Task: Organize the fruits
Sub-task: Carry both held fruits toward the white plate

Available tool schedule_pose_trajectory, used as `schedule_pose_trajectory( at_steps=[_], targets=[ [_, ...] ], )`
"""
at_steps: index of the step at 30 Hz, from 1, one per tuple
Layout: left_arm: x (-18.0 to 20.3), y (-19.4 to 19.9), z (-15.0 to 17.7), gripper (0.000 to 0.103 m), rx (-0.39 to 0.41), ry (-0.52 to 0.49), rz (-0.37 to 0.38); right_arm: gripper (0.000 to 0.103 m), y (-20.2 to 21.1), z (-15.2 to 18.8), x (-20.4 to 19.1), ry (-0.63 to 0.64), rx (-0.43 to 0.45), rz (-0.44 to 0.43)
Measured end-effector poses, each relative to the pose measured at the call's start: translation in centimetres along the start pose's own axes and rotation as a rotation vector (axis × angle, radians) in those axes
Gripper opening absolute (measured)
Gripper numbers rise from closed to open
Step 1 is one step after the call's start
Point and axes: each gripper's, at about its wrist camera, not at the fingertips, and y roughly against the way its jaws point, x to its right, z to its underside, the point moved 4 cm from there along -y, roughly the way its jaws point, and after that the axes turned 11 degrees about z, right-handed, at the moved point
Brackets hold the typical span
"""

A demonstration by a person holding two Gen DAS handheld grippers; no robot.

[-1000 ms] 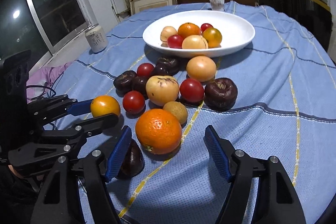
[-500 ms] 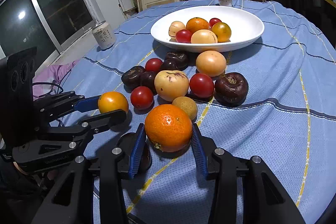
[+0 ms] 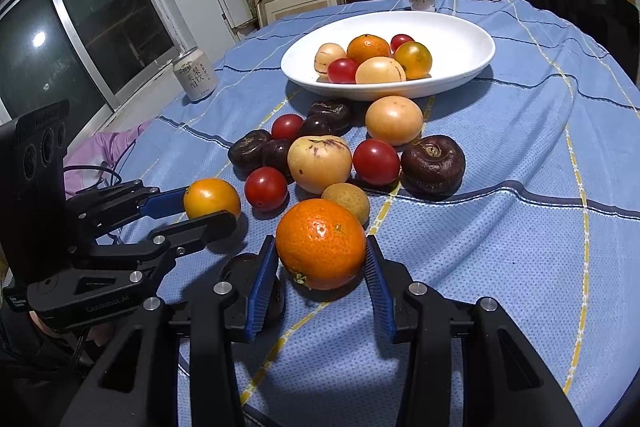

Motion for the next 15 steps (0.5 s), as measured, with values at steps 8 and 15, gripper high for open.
schedule_pose_trajectory(
  at_steps=[8,15],
  targets=[
    [0.0,0.1,0.0,0.036,0.002,0.002,0.007,0.044,0.2,0.1,0.3,-0.014,0.007,-0.009],
    [0.0,0.6,0.0,0.036,-0.002,-0.001,0.005,0.044,0.9,0.7,1.1,-0.048,-0.001,-0.023]
  ],
)
